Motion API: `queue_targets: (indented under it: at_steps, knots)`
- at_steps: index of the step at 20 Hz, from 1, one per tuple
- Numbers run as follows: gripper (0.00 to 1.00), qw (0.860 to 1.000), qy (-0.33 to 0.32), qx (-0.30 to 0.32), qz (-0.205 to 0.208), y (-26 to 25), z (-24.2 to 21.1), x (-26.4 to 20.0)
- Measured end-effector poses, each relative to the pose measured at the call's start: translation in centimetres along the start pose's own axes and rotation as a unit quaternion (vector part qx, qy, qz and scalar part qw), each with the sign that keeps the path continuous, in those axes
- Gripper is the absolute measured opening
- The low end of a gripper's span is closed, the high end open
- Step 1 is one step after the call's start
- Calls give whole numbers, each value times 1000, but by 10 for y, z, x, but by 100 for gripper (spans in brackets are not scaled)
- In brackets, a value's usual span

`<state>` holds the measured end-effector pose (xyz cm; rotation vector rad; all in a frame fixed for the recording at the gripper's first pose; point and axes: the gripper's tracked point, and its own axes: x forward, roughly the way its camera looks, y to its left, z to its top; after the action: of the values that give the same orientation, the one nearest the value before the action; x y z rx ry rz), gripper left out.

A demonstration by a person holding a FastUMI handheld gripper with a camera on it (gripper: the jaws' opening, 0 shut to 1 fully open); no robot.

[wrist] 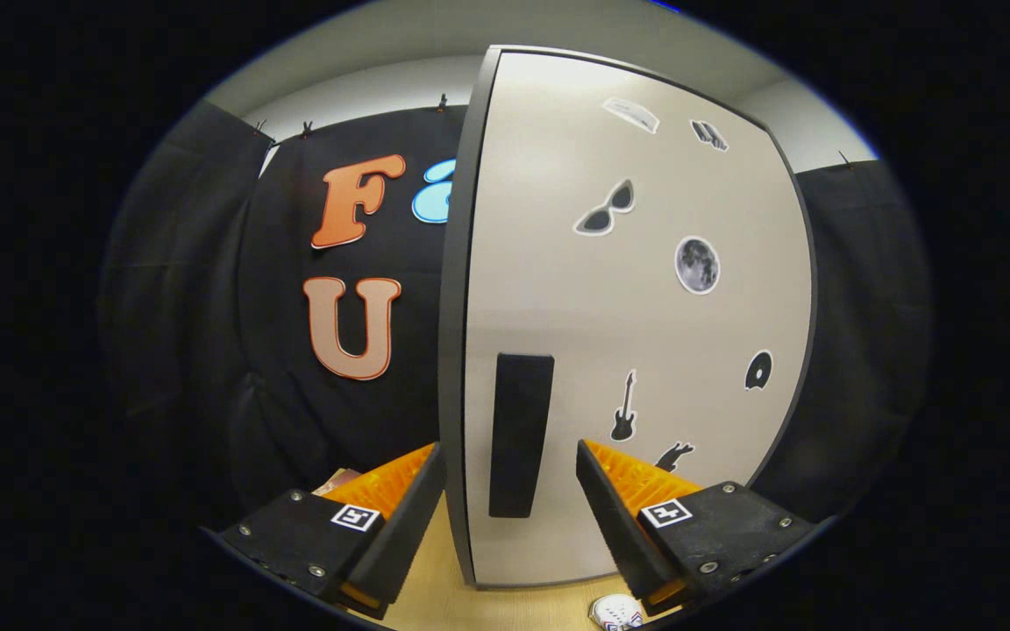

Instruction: Open the shoe cabinet door, grab the shoes and put them into the shoe cabinet, then close the shoe cabinet door.

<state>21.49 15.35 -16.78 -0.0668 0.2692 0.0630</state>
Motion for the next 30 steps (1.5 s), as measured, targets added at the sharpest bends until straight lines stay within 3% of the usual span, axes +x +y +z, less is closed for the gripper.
queue_targets:
  at_steps: [3,5,7,8,10,14,19,30]
  knots:
    - [86,1000,11,13,-10,-5,-10,17]
    - [74,1000,15,26,-3,-4,-15,21]
    - [60,999,24,38,20,5,-19,20]
    - [44,999,18,35,22,5,-18,18]
    - [34,999,13,23,23,4,-19,14]
    - [27,999,8,21,45,-1,-20,-16]
    - [27,997,10,27,74,-33,-30,-84]
    - [24,996,12,52,66,-85,-40,-142]
